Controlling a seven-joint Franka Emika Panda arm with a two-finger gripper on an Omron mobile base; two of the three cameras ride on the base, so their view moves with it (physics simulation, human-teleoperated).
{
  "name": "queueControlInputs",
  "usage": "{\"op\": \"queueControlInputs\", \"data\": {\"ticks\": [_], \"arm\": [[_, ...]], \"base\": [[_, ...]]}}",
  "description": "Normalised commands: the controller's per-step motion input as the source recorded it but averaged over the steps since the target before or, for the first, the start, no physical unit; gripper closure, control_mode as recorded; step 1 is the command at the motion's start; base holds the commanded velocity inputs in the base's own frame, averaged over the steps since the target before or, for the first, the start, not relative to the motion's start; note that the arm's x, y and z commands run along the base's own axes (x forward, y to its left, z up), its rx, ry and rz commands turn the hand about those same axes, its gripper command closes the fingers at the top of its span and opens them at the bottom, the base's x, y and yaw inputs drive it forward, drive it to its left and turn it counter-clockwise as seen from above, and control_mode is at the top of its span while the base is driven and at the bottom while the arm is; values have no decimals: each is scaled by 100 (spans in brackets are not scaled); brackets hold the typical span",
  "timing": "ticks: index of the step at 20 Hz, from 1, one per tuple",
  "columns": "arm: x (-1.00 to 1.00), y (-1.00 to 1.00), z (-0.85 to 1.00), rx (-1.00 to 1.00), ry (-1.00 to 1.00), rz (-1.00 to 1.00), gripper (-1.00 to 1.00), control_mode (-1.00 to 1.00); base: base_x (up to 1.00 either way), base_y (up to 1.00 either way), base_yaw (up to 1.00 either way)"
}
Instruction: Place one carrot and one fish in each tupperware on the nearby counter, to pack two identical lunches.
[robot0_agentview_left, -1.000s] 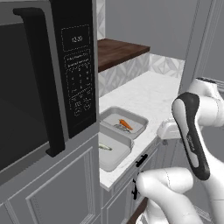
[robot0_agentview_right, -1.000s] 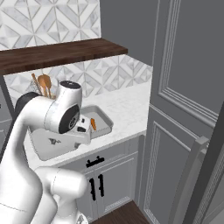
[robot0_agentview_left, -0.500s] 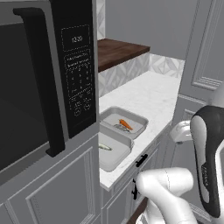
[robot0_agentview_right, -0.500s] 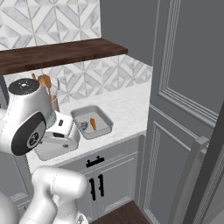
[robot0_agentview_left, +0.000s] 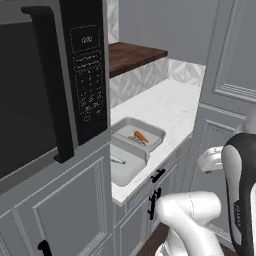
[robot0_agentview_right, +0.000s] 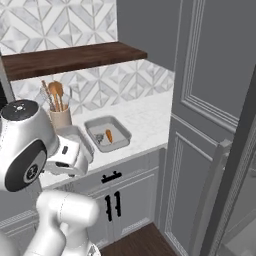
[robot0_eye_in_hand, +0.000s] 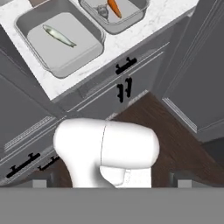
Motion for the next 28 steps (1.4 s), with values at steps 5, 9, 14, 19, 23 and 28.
{"op": "queueControlInputs", "data": {"ticks": [5,9,14,19,23,28], "arm": [[0,0,0,0,0,0,-100,100],[0,0,0,0,0,0,-100,100],[0,0,0,0,0,0,-100,100],[0,0,0,0,0,0,-100,100],[0,0,0,0,0,0,-100,100],[0,0,0,0,0,0,-100,100]], "base": [[-100,8,0],[-100,9,-1],[-92,0,-50],[-62,-2,-73],[-21,-25,-75],[44,-54,-56]]}}
